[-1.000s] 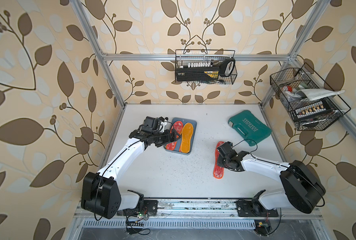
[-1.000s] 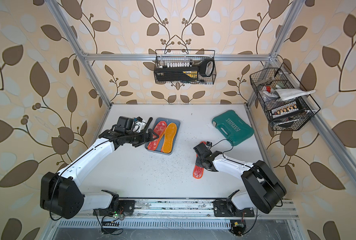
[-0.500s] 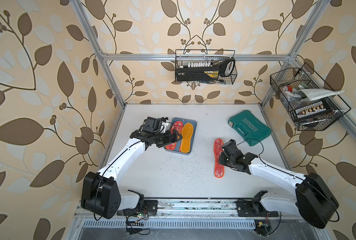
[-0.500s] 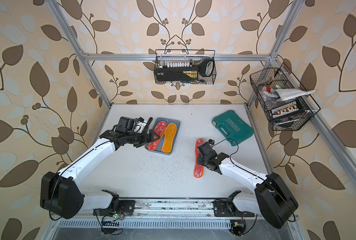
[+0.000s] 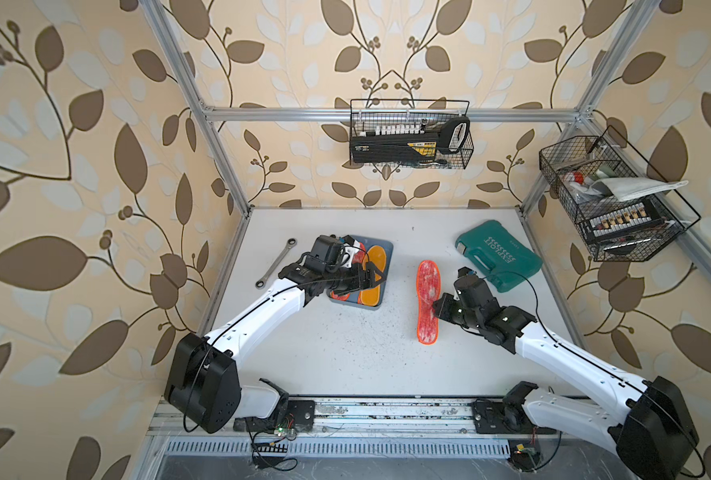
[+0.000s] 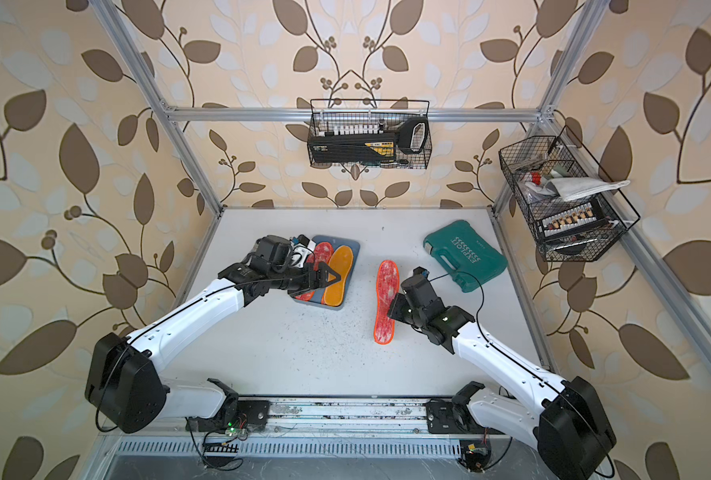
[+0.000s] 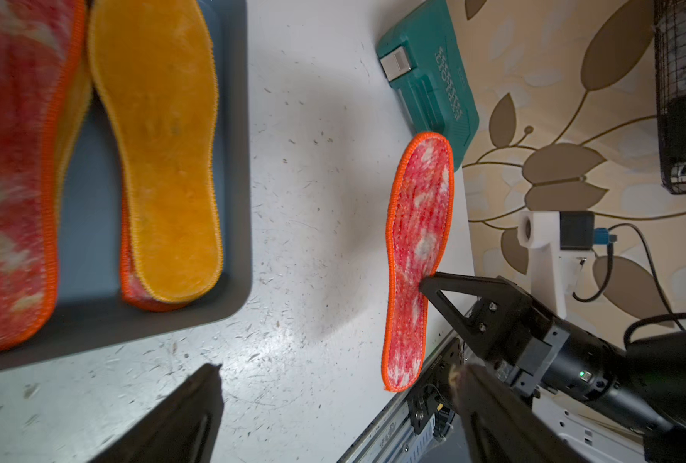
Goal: Put the insoles into the storage box
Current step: Pick up the insole from the center of the board.
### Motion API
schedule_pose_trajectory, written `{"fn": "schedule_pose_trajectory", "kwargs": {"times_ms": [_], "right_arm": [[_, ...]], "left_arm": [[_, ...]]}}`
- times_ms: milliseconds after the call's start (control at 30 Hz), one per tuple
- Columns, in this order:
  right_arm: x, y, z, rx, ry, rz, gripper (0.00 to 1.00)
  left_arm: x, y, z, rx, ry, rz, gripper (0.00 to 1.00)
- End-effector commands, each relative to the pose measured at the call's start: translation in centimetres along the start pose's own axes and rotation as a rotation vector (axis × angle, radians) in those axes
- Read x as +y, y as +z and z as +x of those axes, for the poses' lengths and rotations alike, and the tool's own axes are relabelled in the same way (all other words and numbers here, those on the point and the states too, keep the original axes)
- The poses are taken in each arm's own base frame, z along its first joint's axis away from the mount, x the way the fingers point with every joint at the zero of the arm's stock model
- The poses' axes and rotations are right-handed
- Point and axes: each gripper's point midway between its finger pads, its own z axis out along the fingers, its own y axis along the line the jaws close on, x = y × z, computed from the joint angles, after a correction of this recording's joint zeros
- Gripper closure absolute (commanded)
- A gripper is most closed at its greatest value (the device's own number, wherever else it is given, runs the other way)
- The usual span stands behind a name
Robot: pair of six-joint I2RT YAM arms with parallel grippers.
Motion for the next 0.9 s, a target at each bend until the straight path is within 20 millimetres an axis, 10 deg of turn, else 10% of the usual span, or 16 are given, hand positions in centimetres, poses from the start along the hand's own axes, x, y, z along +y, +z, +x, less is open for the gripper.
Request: {"fn": "schedule_pose_trajectory", "kwargs": {"times_ms": [0,867], "right_arm": [[4.5,-0.9,-0.8,0.002,0.044,-0.178,1.0],[9.2,-1.9,-2.3,-0.026,0.127,-0.39,1.0]], "left_arm": [[-2.7,1.2,-1.0,-0.053,0.008,0.087,0.11],[-6.2,3.8,0.2,0.014,0.053,0.208,0.67]]}}
